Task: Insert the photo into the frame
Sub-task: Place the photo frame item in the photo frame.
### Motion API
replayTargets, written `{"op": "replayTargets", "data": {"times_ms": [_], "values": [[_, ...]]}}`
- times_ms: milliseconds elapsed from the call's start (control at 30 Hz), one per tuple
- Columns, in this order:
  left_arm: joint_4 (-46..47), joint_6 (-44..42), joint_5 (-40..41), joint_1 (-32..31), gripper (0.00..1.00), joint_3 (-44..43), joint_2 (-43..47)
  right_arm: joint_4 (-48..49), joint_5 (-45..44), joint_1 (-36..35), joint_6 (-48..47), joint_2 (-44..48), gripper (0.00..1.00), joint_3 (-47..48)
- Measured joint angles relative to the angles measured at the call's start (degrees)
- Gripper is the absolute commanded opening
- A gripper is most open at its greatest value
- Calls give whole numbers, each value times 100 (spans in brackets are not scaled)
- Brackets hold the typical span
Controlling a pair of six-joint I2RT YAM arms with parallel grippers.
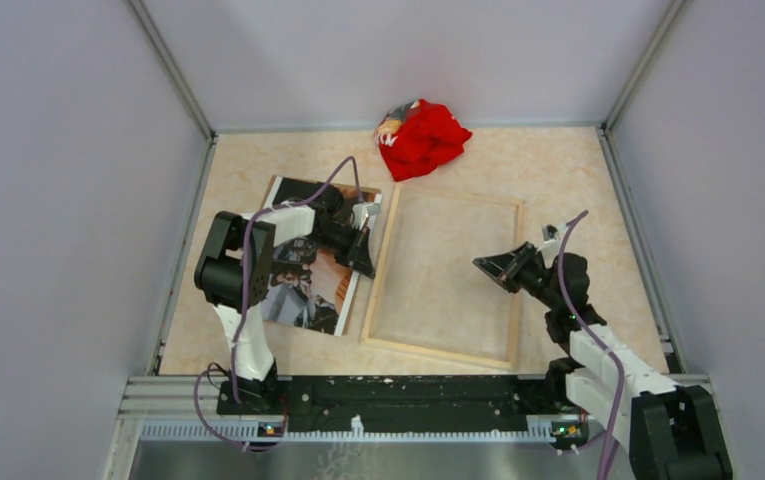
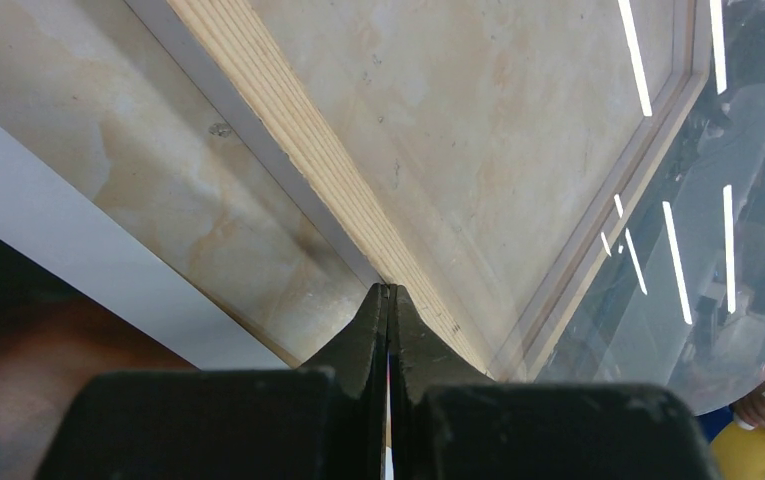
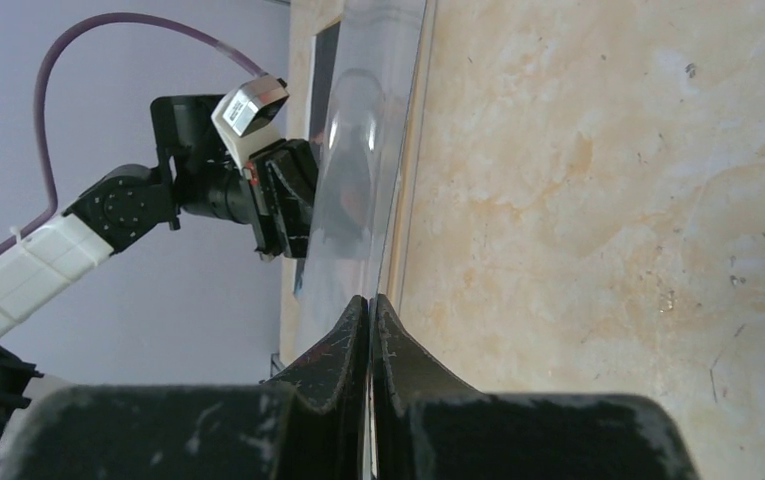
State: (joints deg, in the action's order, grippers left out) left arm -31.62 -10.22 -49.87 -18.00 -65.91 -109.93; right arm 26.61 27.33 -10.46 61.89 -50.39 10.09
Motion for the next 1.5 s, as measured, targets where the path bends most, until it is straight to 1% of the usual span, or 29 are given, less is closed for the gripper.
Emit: {"op": "replayTargets", "data": {"times_ms": [633, 1233, 1500], "values": [[0, 4, 20, 11, 0, 0, 0, -632, -46, 254, -579, 57, 0, -109], [-9, 4, 20, 28, 0, 0, 0, -1198, -68, 498, -774, 203, 0, -409], [-9, 4, 20, 28, 0, 0, 0, -1169, -42, 551, -863, -181, 0, -358]]}}
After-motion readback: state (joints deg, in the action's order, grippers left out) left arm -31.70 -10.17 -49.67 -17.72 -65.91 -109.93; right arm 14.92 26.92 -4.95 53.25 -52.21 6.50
